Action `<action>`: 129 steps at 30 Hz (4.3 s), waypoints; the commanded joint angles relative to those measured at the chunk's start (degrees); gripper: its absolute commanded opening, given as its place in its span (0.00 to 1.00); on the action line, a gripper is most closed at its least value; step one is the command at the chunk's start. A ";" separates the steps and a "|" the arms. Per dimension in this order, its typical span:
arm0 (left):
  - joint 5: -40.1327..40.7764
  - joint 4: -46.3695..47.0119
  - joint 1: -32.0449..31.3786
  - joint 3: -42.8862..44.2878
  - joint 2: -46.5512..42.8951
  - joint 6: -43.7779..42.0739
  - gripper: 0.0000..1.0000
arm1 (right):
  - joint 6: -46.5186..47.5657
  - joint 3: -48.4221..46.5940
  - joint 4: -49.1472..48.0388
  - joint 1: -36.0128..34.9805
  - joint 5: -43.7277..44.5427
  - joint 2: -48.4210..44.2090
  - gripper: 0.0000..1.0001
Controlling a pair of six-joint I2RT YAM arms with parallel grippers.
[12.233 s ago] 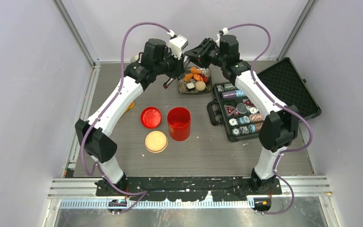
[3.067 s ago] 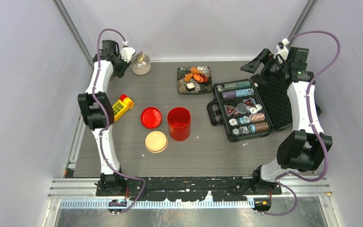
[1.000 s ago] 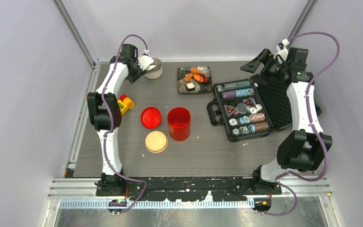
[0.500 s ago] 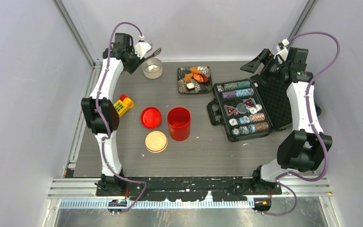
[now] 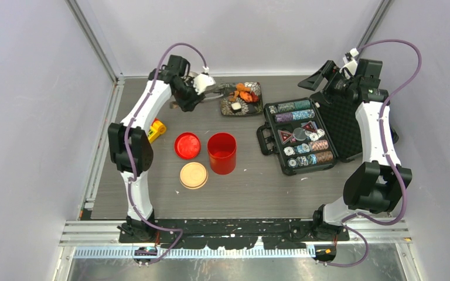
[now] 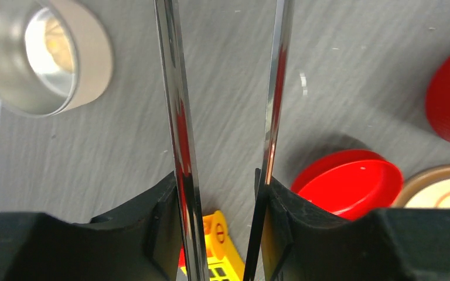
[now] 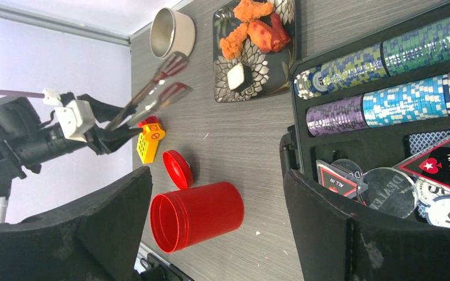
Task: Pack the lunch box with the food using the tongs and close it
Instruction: Pick up the fake food from the plate, then place the fake food in the packing box.
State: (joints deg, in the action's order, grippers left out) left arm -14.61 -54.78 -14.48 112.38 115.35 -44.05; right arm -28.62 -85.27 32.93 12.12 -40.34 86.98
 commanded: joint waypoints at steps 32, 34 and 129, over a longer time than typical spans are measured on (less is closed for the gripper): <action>10.46 2.67 -8.47 2.04 8.31 -0.64 0.43 | 0.50 0.99 -2.32 0.39 -0.23 -3.28 0.87; 10.37 2.67 -8.83 2.72 8.82 -0.56 0.42 | 0.58 0.85 -2.34 0.40 -0.20 -3.26 0.87; 23.73 4.80 9.02 15.73 12.65 2.56 0.44 | 0.20 0.15 -2.34 0.62 0.11 -2.50 0.87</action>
State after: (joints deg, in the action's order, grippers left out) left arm 8.62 -52.75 -5.87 127.22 129.43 -41.15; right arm -28.62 -84.29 32.62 12.51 -40.32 86.59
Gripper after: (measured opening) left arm 0.439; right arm 0.865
